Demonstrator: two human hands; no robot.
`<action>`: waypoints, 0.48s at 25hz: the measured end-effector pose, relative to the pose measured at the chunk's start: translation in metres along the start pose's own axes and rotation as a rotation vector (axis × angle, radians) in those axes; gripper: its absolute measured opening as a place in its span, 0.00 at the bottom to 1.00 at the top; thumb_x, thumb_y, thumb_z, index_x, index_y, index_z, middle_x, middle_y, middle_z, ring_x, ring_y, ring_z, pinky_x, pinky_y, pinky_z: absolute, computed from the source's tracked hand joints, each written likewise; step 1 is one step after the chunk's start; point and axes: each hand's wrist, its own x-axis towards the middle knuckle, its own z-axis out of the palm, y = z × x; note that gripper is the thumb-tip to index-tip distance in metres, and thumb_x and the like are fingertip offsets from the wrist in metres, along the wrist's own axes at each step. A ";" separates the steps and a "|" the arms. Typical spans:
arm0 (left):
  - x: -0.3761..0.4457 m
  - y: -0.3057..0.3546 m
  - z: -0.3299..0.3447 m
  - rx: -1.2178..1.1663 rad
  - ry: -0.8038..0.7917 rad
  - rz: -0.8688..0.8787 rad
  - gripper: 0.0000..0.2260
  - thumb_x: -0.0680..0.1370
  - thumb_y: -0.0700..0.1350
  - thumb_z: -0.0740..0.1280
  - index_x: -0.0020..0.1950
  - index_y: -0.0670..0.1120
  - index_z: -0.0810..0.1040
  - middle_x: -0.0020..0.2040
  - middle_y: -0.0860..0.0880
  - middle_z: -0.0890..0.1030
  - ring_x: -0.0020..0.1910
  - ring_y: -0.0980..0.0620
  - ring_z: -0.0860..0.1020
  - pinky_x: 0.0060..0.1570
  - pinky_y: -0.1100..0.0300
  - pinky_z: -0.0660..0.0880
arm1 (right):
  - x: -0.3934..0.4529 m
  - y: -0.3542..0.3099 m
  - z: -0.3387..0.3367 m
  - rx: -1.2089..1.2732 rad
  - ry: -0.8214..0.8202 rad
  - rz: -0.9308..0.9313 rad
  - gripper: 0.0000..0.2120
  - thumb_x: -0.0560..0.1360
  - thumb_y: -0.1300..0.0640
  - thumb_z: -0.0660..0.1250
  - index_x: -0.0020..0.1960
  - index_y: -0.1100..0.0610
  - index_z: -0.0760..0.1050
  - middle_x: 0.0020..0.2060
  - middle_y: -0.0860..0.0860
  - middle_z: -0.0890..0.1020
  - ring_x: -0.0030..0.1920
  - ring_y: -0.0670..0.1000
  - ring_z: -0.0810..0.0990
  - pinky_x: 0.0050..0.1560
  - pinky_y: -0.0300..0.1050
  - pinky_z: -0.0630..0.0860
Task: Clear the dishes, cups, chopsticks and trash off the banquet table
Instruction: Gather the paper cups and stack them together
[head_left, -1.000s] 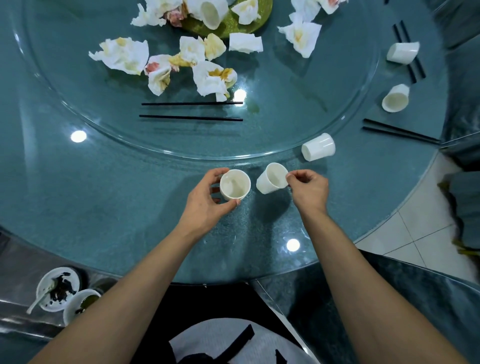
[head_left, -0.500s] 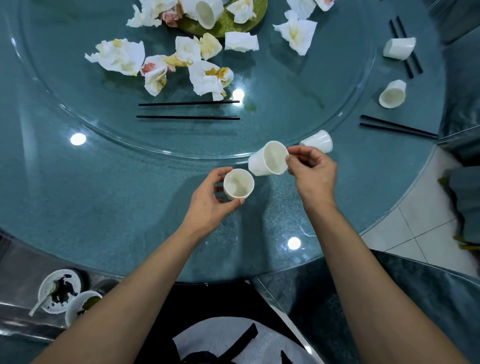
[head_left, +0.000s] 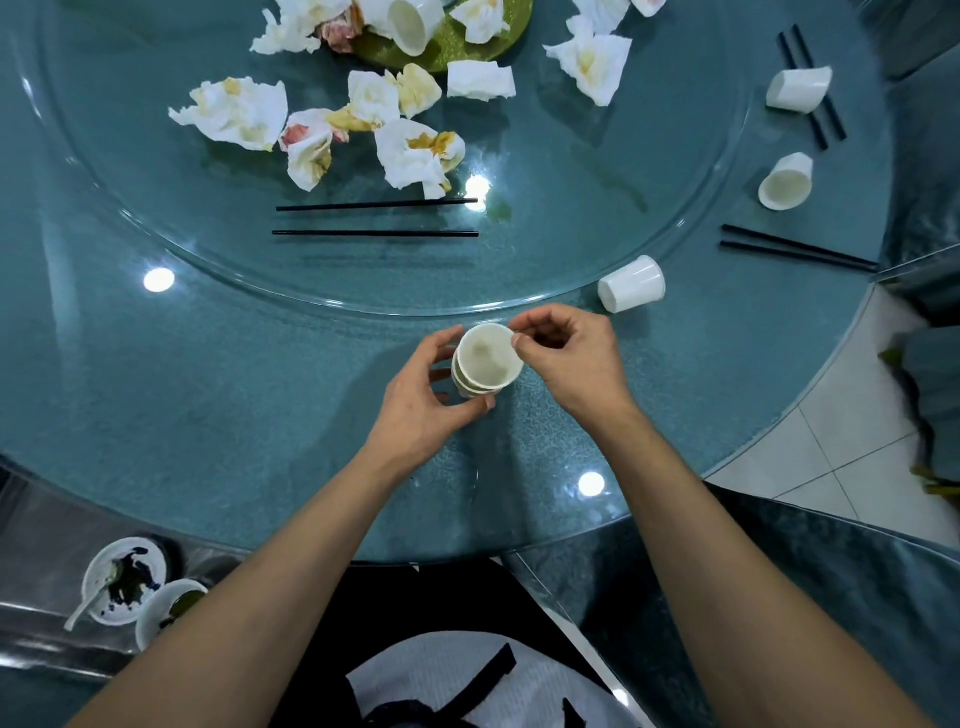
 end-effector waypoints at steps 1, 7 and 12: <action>0.000 0.001 0.000 -0.013 -0.004 0.002 0.36 0.66 0.50 0.82 0.70 0.62 0.71 0.63 0.63 0.78 0.61 0.60 0.78 0.55 0.63 0.79 | -0.001 0.002 0.001 -0.020 0.001 0.008 0.09 0.71 0.63 0.75 0.42 0.49 0.84 0.38 0.47 0.86 0.40 0.45 0.84 0.44 0.39 0.81; 0.002 0.009 0.000 -0.041 -0.011 0.045 0.31 0.69 0.51 0.81 0.69 0.63 0.73 0.63 0.63 0.79 0.60 0.60 0.79 0.52 0.65 0.79 | 0.005 0.018 -0.007 -0.052 0.072 0.062 0.09 0.73 0.62 0.73 0.42 0.48 0.83 0.36 0.44 0.85 0.38 0.40 0.83 0.45 0.34 0.78; 0.006 0.005 0.002 -0.065 -0.006 0.026 0.29 0.70 0.50 0.80 0.68 0.64 0.74 0.59 0.63 0.80 0.57 0.60 0.81 0.53 0.64 0.80 | 0.023 0.037 -0.031 -0.049 0.239 0.199 0.07 0.74 0.61 0.71 0.43 0.49 0.81 0.36 0.49 0.84 0.40 0.51 0.85 0.44 0.46 0.81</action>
